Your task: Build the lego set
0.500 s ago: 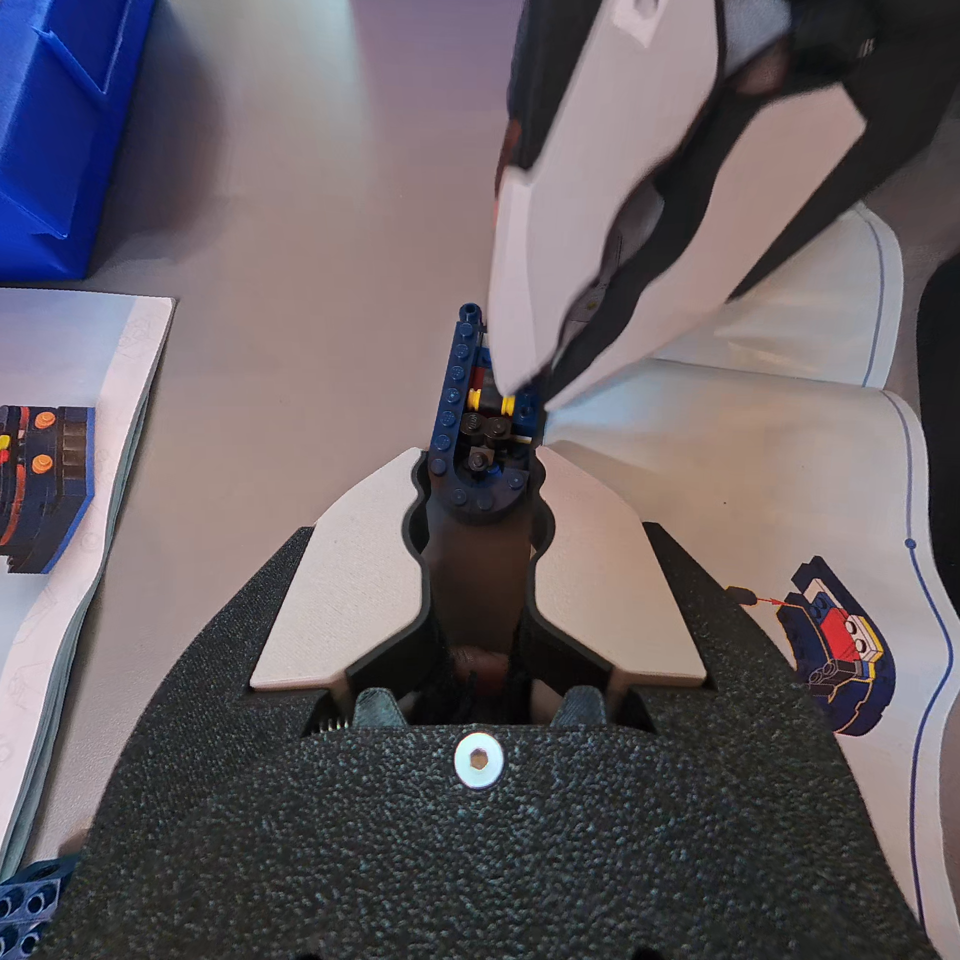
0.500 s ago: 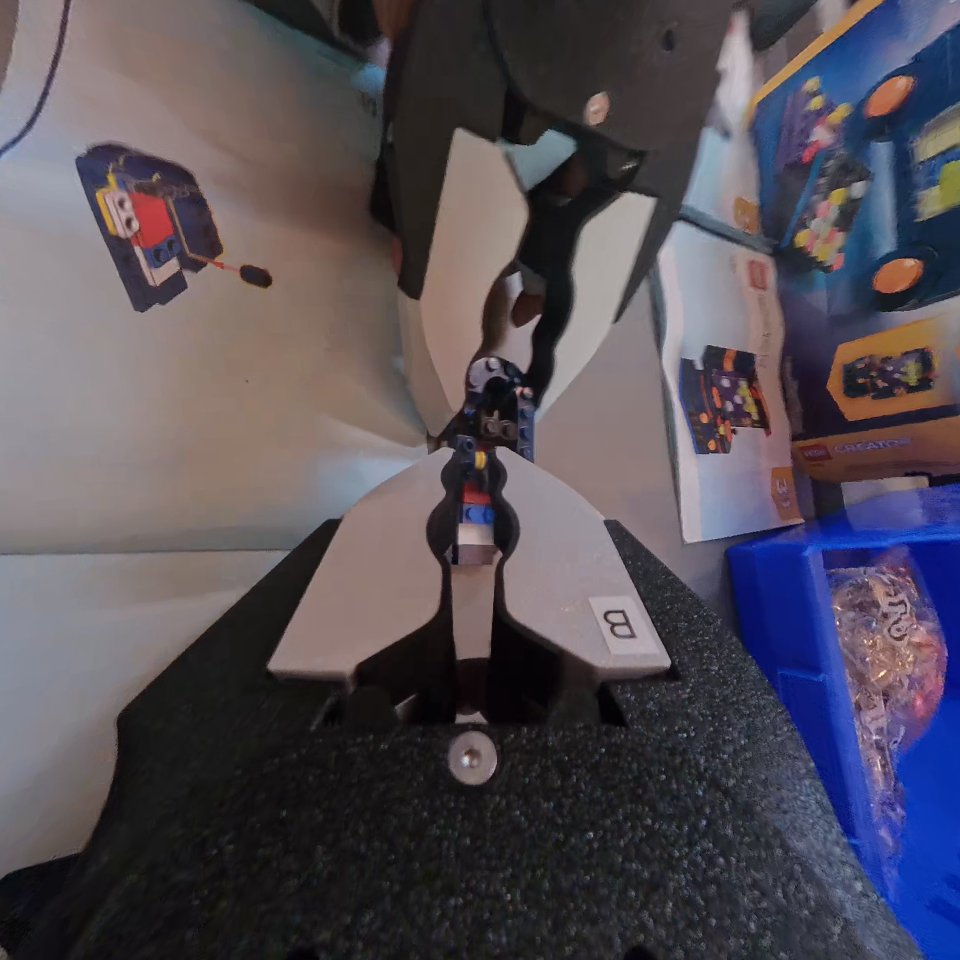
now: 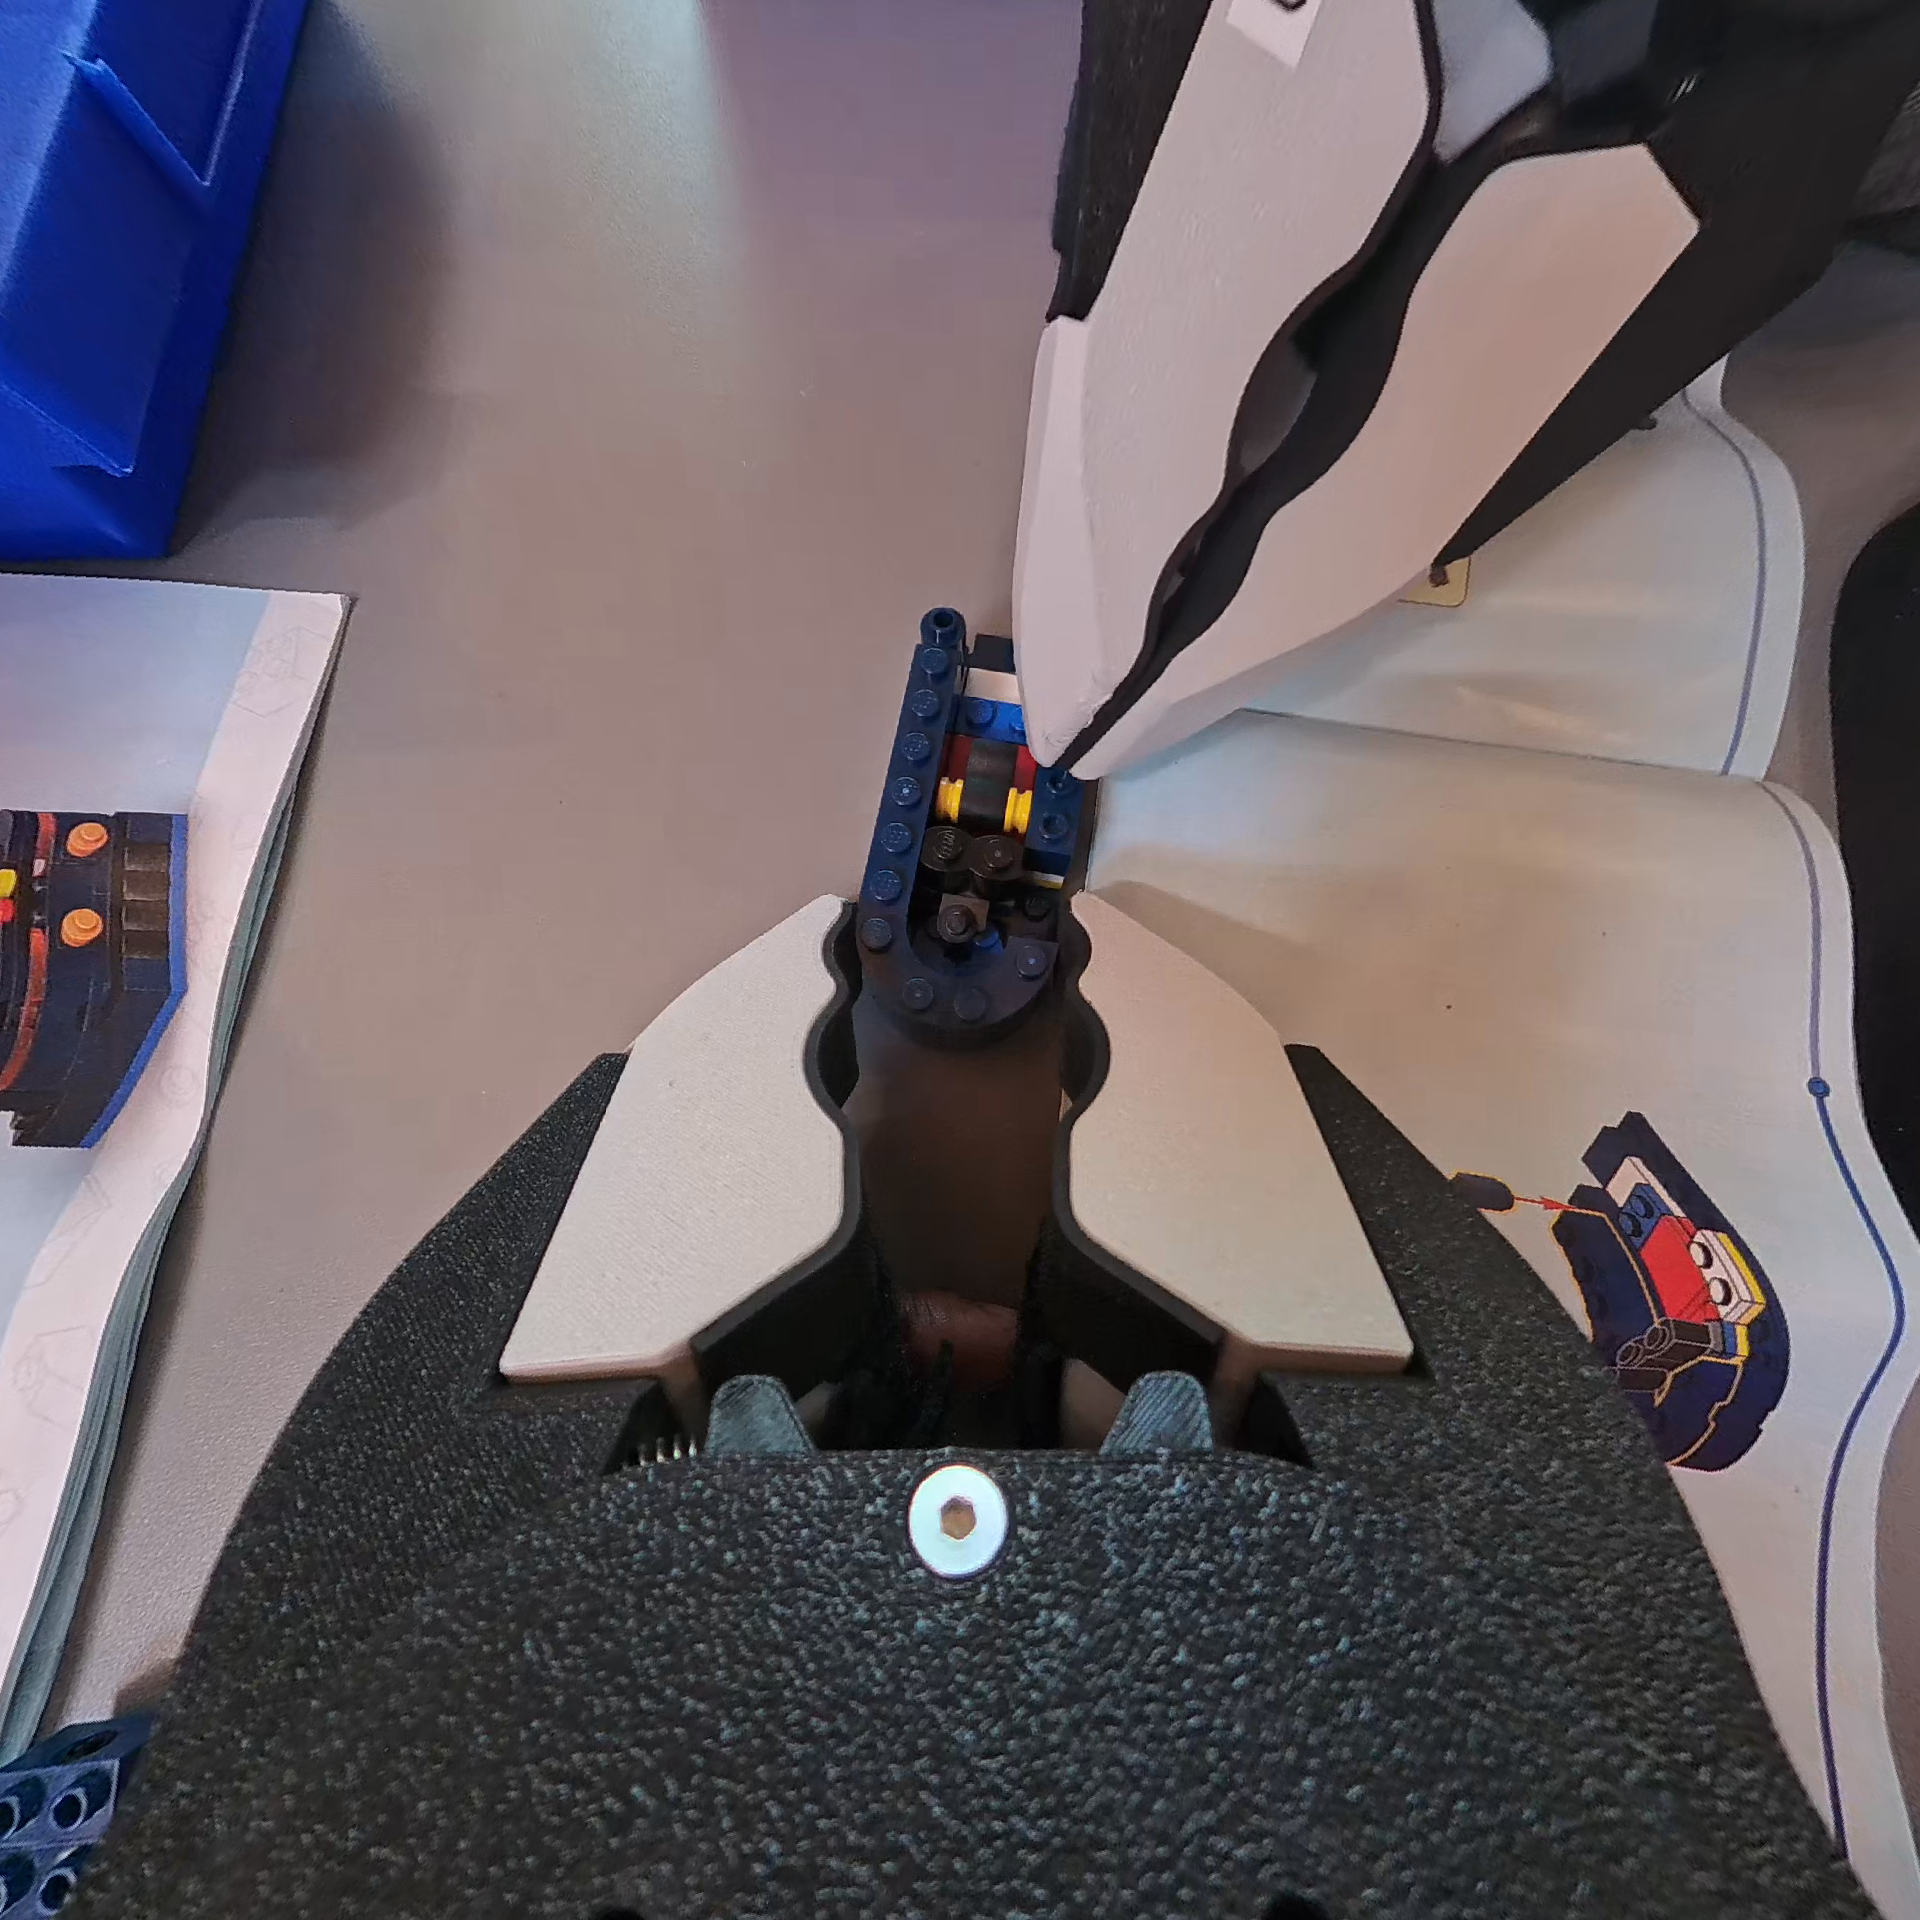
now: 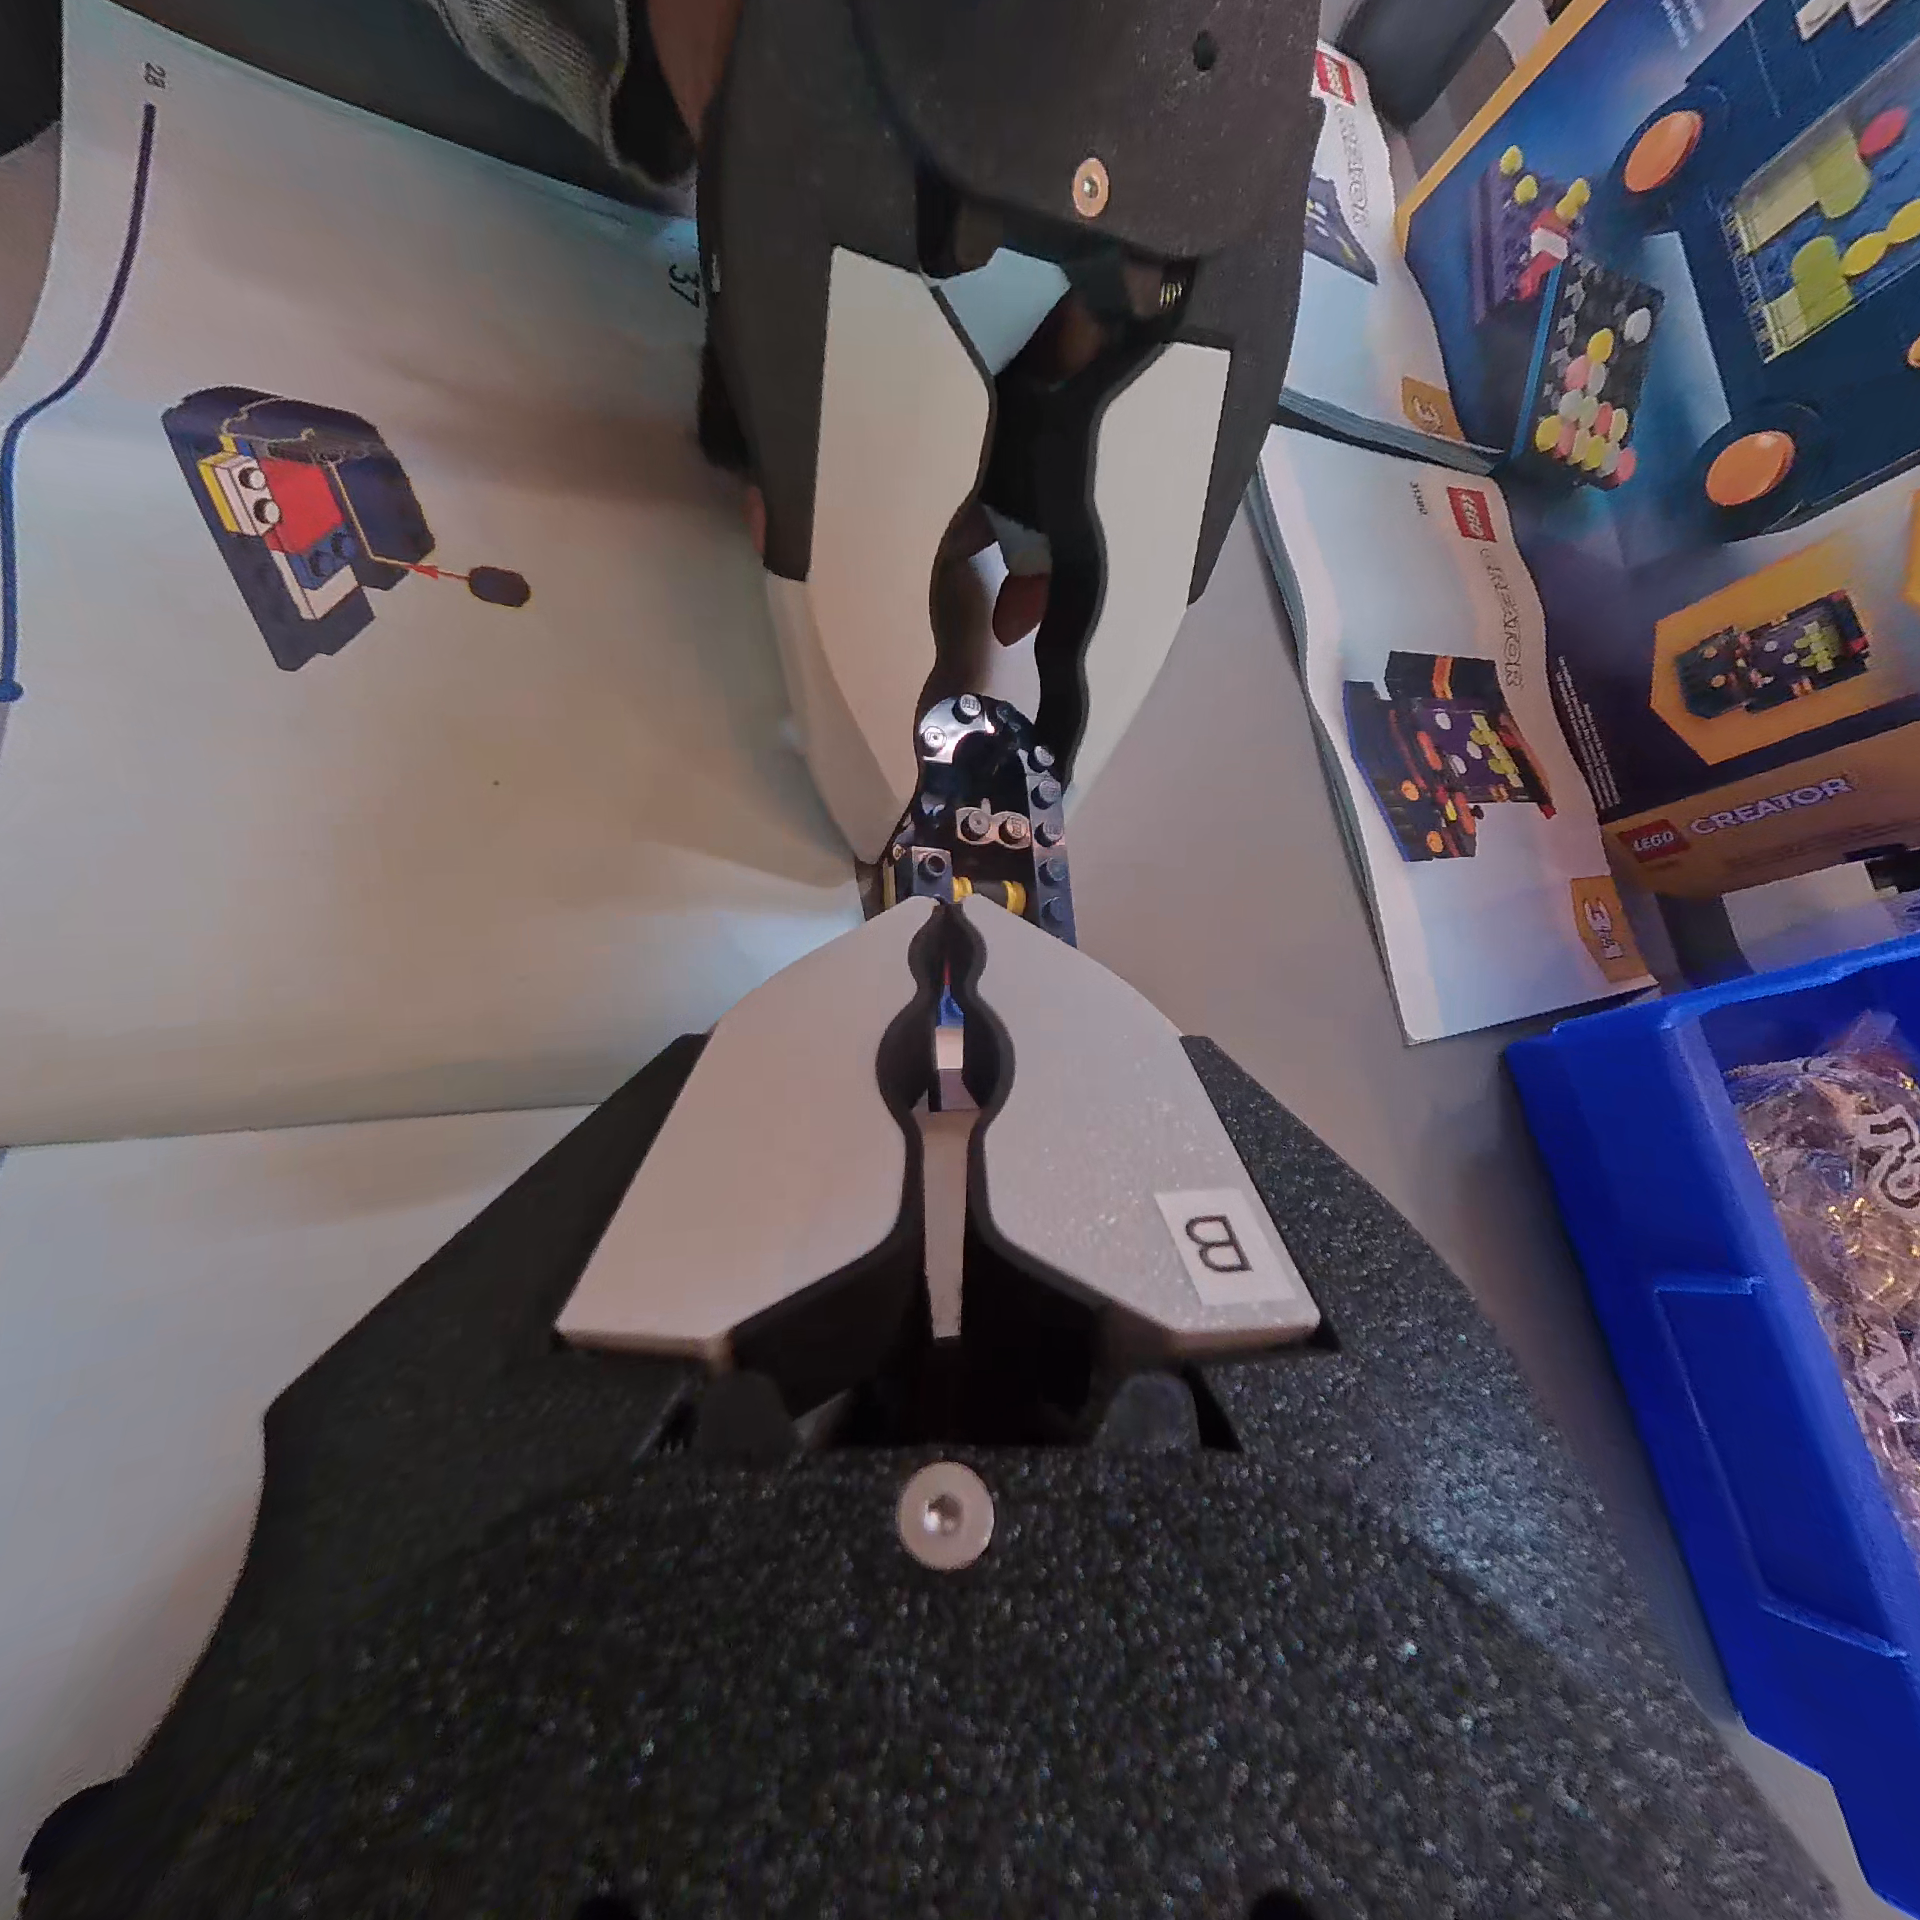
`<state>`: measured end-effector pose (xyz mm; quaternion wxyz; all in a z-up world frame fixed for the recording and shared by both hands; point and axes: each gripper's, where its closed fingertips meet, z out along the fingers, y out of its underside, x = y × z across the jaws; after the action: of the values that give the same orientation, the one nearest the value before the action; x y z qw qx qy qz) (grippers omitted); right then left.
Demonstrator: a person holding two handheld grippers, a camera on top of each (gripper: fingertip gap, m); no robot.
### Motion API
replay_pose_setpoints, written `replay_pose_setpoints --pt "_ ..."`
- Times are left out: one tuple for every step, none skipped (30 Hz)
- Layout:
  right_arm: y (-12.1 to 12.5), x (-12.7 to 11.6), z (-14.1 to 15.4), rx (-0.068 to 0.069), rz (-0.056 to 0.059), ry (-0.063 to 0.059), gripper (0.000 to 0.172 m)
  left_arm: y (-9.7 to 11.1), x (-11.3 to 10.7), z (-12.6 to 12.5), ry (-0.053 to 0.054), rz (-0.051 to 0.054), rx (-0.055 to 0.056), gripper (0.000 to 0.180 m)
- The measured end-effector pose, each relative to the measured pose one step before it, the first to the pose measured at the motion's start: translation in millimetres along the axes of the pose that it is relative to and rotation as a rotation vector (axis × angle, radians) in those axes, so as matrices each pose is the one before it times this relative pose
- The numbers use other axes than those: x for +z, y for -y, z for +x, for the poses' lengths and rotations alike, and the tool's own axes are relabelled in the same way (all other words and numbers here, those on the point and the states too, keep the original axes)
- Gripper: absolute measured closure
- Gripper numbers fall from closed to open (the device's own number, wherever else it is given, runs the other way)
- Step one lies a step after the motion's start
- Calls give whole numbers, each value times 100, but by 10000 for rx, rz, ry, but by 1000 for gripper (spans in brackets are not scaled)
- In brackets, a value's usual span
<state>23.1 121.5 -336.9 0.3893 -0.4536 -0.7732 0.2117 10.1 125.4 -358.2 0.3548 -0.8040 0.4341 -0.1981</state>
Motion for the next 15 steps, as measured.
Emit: replay_pose_setpoints --pt "32 12 -46 10 3 24 172 -2 -2 -13 0 0 0 145" --pt "51 25 -92 28 22 56 172 0 0 3 -2 0 -2 145" --pt "31 34 -31 19 -10 24 172 3 4 0 -4 0 -5 145" --pt "-2 3 -6 -51 -49 -3 172 -3 -4 8 0 0 1 145" --pt "-6 -5 0 -48 -73 -14 172 -1 0 -3 2 -1 2 145" --pt "-11 13 3 -3 -71 -10 172 0 0 -1 0 0 0 145" --pt "-19 -1 -2 3 -91 -11 172 0 0 0 0 0 0 145" --pt "-17 2 -4 -21 -106 -5 172 0 0 -1 0 0 0 145" --pt "-18 8 4 75 -120 32 172 0 0 0 0 0 0 145" --pt "-31 3 -9 133 -111 69 172 0 0 1 0 0 -1 145" --pt "-31 11 5 127 -97 69 172 4 4 -7 0 0 -1 145" --pt "-32 7 -2 80 -93 43 172 0 0 0 0 0 0 145" --pt "-26 6 -10 59 -119 14 171 0 0 0 0 0 0 145" --pt "-24 4 1 30 -155 -3 171 -7 7 0 0 0 -1 145" --pt "-6 9 3 4 -175 7 171 0 0 0 0 0 0 145"
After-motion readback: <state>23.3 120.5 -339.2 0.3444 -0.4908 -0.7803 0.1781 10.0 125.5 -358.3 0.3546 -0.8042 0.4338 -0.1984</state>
